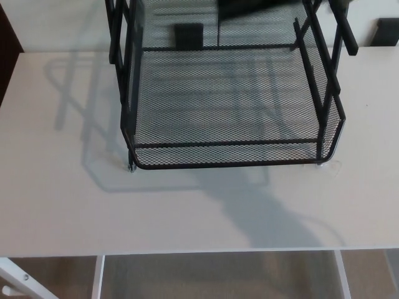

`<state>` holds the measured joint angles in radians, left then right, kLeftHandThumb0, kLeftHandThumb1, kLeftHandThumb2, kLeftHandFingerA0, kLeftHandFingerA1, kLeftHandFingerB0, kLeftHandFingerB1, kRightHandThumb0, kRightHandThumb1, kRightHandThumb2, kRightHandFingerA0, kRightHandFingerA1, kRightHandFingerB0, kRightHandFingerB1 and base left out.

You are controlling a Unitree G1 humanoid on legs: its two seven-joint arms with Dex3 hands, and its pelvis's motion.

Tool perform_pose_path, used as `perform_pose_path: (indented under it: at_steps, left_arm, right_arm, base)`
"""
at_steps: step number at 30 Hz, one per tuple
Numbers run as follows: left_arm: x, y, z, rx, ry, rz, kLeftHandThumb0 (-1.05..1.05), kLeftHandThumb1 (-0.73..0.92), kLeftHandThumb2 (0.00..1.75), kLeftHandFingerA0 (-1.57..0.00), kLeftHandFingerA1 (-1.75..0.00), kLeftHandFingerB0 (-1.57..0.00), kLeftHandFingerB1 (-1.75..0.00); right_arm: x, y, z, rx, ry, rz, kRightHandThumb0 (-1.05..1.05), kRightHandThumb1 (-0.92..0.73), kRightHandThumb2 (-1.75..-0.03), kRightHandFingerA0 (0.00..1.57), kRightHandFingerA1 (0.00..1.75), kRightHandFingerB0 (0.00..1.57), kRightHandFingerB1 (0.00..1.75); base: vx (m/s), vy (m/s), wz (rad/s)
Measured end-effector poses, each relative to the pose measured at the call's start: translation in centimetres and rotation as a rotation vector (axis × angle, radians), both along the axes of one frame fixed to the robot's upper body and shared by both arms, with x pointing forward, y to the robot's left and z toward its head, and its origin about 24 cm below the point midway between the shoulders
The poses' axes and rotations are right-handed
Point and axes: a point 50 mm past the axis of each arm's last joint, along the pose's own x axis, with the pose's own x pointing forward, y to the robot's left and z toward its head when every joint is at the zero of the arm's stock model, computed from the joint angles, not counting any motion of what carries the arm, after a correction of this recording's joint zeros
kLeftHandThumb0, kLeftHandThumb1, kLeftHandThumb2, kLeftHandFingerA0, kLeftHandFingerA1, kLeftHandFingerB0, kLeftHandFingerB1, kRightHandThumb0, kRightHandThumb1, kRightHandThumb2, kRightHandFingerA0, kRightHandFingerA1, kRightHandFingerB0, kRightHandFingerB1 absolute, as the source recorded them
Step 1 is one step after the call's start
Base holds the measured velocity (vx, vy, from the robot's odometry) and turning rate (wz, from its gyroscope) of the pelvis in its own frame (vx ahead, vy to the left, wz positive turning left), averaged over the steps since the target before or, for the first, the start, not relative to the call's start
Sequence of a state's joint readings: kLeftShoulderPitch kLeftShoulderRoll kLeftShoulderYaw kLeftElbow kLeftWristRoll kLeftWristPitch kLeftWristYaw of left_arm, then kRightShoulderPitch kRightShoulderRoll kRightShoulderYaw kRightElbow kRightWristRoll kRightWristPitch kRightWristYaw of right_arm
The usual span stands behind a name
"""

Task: The robot walks towards a desk on which a file tray is kept in the middle and a stapler is kept to its right. The robot lifts the stapler using its right hand and places it on the file tray.

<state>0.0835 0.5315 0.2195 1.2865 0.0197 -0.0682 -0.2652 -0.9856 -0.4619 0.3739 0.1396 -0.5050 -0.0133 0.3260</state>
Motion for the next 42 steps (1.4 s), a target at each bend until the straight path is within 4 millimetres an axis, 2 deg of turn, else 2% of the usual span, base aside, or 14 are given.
perform_pose_path:
  at_steps: [11,12,13,19,25,29,31,32,33,34,35,36,37,42]
  left_arm:
    - [0.0,0.0,0.0,0.000,0.004,-0.006,-1.05,0.71,1.27,-0.49,-0.92,-0.11,-0.70]
    - [0.1,0.0,0.0,0.000,0.003,-0.007,-1.01,0.90,0.80,-0.40,-1.05,-0.11,-0.83]
    - [0.1,0.0,0.0,0.001,0.001,-0.008,-1.05,0.71,1.27,-0.46,-0.90,-0.12,-0.70]
    - [0.2,-0.1,0.0,0.001,0.002,-0.012,-1.05,0.71,1.28,-0.46,-0.91,-0.09,-0.69]
    - [0.1,-0.1,0.0,0.000,0.006,-0.009,-1.05,0.70,1.28,-0.48,-0.91,-0.08,-0.68]
    - [0.0,-0.1,-0.1,-0.001,0.014,-0.014,-1.05,0.70,1.28,-0.41,-0.88,-0.07,-0.68]
    - [0.0,-0.1,-0.1,-0.001,0.015,-0.013,-1.05,0.70,1.27,-0.44,-0.90,-0.08,-0.68]
    - [0.0,-0.1,-0.1,-0.001,0.015,-0.013,-1.05,0.70,1.27,-0.45,-0.90,-0.08,-0.69]
    - [0.0,-0.1,-0.1,-0.001,0.016,-0.013,-1.05,0.71,1.27,-0.45,-0.90,-0.08,-0.69]
    - [-0.1,-0.1,-0.1,-0.001,0.017,-0.015,-1.05,0.71,1.27,-0.44,-0.89,-0.07,-0.68]
    - [-0.1,-0.1,-0.1,-0.001,0.018,-0.015,-1.05,0.71,1.27,-0.44,-0.89,-0.07,-0.68]
    - [-0.1,-0.1,-0.1,-0.001,0.018,-0.016,-1.05,0.72,1.27,-0.46,-0.90,-0.09,-0.68]
    - [-0.1,-0.1,-0.1,0.000,0.018,-0.016,-1.05,0.71,1.26,-0.47,-0.91,-0.10,-0.69]
    - [-0.1,-0.2,-0.1,-0.001,0.024,-0.022,-1.05,0.70,1.27,-0.45,-0.91,-0.12,-0.71]
  right_arm:
    - [1.3,0.2,-3.2,-0.072,0.156,-0.059,-0.24,-0.71,-0.60,0.69,1.75,0.59,1.60]
    - [1.3,0.2,-3.4,-0.073,0.163,-0.062,-0.22,-0.71,-0.59,0.69,1.75,0.58,1.60]
    - [1.4,0.1,-3.8,-0.073,0.178,-0.068,-0.21,-0.72,-0.60,0.68,1.75,0.58,1.60]
    - [1.8,0.0,-5.6,-0.041,0.269,-0.097,-0.15,-0.80,-0.68,0.85,1.75,0.61,1.54]
    - [2.5,-0.7,-7.2,0.105,0.363,-0.129,-0.17,-0.76,-0.77,0.71,1.71,0.60,1.58]
    - [2.6,-1.3,-9.0,0.213,0.418,-0.139,-0.17,-0.74,-0.88,0.73,1.25,0.76,0.93]
    - [2.6,-1.2,-9.0,0.222,0.417,-0.135,-0.30,-0.79,-0.63,0.67,0.92,0.60,0.42]
    - [2.5,-1.1,-8.9,0.216,0.417,-0.132,-0.35,-0.74,-0.63,0.63,0.73,0.44,0.36]
    - [2.5,-1.1,-9.0,0.207,0.420,-0.130,-0.48,-0.70,-0.62,0.21,0.45,0.20,0.28]
    - [2.4,-0.9,-9.1,0.186,0.425,-0.129,-0.33,-0.54,-1.04,0.01,0.52,0.00,0.49]
    - [2.4,-0.8,-9.1,0.157,0.424,-0.128,-0.33,-0.54,-1.04,0.01,0.52,0.00,0.49]
    - [2.3,-0.6,-9.0,0.125,0.422,-0.126,-0.55,-0.66,-0.61,0.01,0.27,0.08,0.24]
    - [2.3,-0.5,-8.9,0.105,0.420,-0.127,-0.86,-0.52,-0.82,0.00,0.00,0.03,0.09]
    - [2.2,-0.3,-7.8,-0.008,0.388,-0.146,-0.78,-0.50,-0.80,0.00,0.00,0.00,0.13]
  base:
    - [0.00,0.000,0.00]
    - [0.00,0.000,0.00]
    - [0.00,0.000,0.00]
    - [0.00,0.000,0.00]
    - [0.00,0.000,0.00]
    - [0.00,0.000,0.00]
    - [0.00,0.000,0.00]
    - [0.00,0.000,0.00]
    - [0.00,0.000,0.00]
    - [0.00,0.000,0.00]
    - [0.00,0.000,0.00]
    - [0.00,0.000,0.00]
    - [0.00,0.000,0.00]
    - [0.00,0.000,0.00]
